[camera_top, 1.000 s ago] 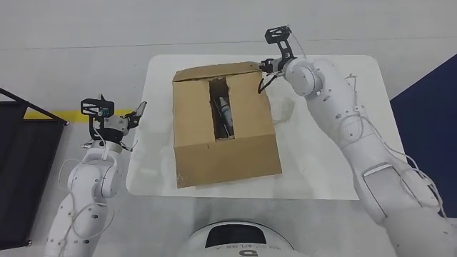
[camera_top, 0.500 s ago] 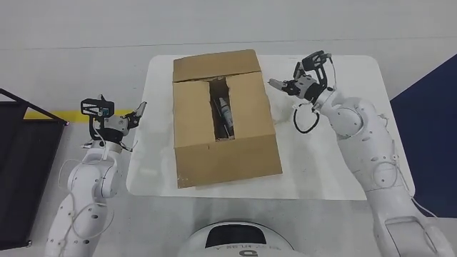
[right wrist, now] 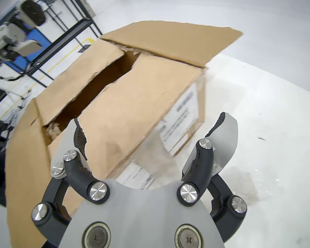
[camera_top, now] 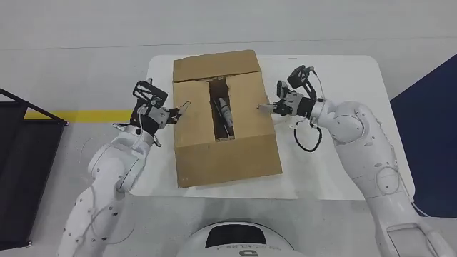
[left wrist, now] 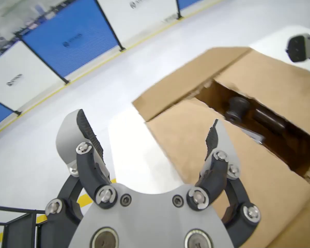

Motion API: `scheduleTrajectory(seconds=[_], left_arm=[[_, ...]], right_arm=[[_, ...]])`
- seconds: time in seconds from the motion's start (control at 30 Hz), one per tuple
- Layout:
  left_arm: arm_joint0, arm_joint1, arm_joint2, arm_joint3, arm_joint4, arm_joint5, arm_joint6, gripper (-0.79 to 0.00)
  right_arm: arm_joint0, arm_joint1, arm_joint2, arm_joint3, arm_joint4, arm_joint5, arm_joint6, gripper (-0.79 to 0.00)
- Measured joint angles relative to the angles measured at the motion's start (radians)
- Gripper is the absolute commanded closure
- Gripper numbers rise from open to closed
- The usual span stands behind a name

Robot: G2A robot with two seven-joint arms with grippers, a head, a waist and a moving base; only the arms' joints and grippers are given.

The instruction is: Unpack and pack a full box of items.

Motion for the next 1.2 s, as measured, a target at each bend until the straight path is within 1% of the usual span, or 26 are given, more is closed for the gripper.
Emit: scheduleTrajectory(seconds=[0.07,0.17,0.23,0.43,0.5,0.57,0.63,0.8,0.87,1.03,1.13,1.2], left_arm=[[-0.046,-0.005,0.057,0.036,0.022,-0.034,-0.071,-0.785],[-0.092,-0.013,0.103,0.065,0.006,-0.024,-0.115,-0.785],[-0.098,-0.015,0.106,0.065,-0.007,-0.011,-0.11,-0.785],[-0.096,-0.015,0.105,0.064,-0.003,-0.013,-0.108,-0.785],[-0.094,-0.014,0.11,0.069,0.03,-0.009,-0.108,-0.785],[-0.099,-0.016,0.127,0.076,0.032,-0.032,-0.117,-0.785],[-0.113,-0.018,0.141,0.086,-0.01,-0.067,-0.128,-0.785],[-0.158,-0.025,0.192,0.114,-0.079,-0.141,-0.173,-0.785],[-0.178,-0.028,0.209,0.124,-0.066,-0.137,-0.197,-0.785],[-0.212,-0.036,0.255,0.148,-0.007,-0.089,-0.235,-0.785],[-0.229,-0.041,0.272,0.165,-0.014,-0.087,-0.244,-0.785],[-0.24,-0.044,0.282,0.177,-0.024,-0.096,-0.249,-0.785]], right_arm=[[-0.014,0.007,0.012,-0.014,0.056,-0.038,0.036,-0.785],[-0.044,0.019,0.035,-0.043,0.116,-0.073,0.072,-0.785],[-0.055,0.023,0.046,-0.053,0.131,-0.078,0.077,-0.785],[-0.054,0.022,0.046,-0.053,0.13,-0.078,0.076,-0.785],[-0.055,0.022,0.046,-0.053,0.13,-0.077,0.075,-0.785],[-0.064,0.022,0.037,-0.06,0.135,-0.071,0.072,-0.785],[-0.076,0.024,0.028,-0.069,0.146,-0.069,0.081,-0.785],[-0.087,0.036,0.018,-0.077,0.23,-0.068,0.164,-0.785],[-0.086,0.041,0.019,-0.079,0.264,-0.064,0.199,-0.785],[-0.088,0.051,0.011,-0.084,0.337,-0.039,0.269,-0.785],[-0.09,0.057,-0.009,-0.09,0.401,-0.039,0.337,-0.785],[-0.083,0.062,-0.014,-0.085,0.451,-0.02,0.382,-0.785]])
